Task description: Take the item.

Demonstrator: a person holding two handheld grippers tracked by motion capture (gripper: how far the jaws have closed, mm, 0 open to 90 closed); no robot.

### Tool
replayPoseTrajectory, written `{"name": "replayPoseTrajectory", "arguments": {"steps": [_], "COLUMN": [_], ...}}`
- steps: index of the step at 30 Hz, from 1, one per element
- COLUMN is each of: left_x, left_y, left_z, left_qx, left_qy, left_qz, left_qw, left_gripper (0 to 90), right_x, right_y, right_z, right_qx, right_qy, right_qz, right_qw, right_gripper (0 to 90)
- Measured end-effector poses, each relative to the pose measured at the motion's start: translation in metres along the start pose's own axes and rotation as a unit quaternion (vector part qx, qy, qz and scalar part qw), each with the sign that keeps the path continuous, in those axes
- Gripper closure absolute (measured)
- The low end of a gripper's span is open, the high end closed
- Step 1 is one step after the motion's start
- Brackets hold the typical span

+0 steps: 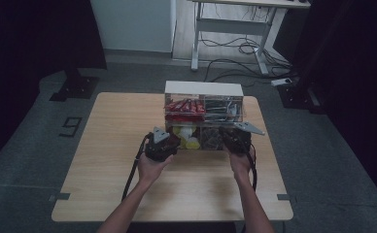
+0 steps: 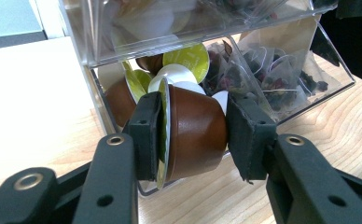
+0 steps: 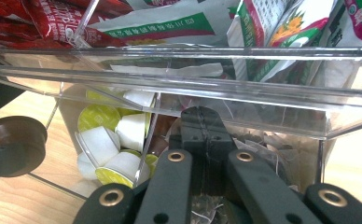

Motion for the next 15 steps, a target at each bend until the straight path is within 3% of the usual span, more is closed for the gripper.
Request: {"name": "replayPoseTrajectory", "arguments": {"steps": [15], "left_x": [0.004], "left_y": [0.006], "left_z": [-0.012], "left_qx": [0.001], "left_qy": [-0.006], "left_qz": [-0.007], "left_qw": [1.0000], "left_gripper": [57.8], "right_x": [0.000], "right_y": [0.000], "right_z": [0.000], "right_qx": [-0.001], "right_qy": [-0.001], "right_qz": [0.004], "right_qw": [1.0000], "right_gripper": [89.0]}}
Point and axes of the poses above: each handheld gripper's, and its own axes: z roughly forward along the jaws, x roughly out of its underside, y roughly to its left, the point moved 10 cm from there along z, roughly forward along the jaws, and after that the axes turned 11 degrees about z, right-handed, at the moved point
